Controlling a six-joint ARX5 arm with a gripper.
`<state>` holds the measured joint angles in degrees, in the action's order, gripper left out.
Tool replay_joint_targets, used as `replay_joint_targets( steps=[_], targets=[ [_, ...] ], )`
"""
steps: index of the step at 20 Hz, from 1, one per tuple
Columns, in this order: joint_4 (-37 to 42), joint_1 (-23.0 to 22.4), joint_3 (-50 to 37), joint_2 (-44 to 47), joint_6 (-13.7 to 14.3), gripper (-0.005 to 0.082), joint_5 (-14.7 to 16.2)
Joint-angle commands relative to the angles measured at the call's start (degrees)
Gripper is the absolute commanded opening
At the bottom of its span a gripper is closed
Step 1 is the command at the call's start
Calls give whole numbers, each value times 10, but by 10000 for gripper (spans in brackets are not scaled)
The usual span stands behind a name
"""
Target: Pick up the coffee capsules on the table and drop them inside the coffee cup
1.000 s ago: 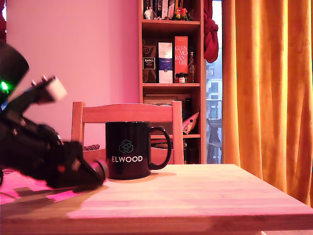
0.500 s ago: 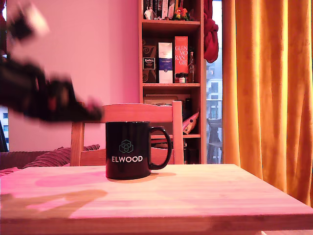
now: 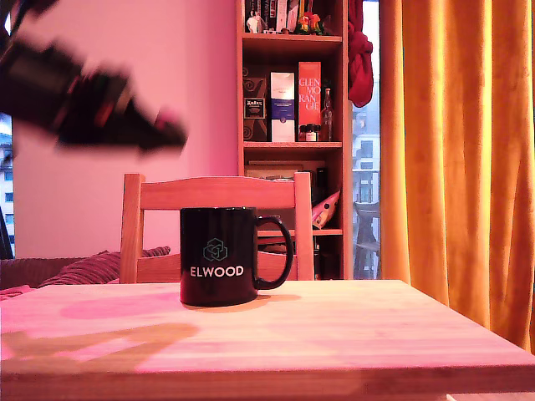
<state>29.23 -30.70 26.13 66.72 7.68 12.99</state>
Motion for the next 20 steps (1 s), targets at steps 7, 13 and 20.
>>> replay_joint_targets(
  steps=[7, 13, 20],
  targets=[
    [-43, 0, 112, 82, -1, 109, 3],
    [-44, -1, 164, 194, -2, 110, 7],
    [-57, -2, 179, 244, -2, 110, 13]
  ],
)
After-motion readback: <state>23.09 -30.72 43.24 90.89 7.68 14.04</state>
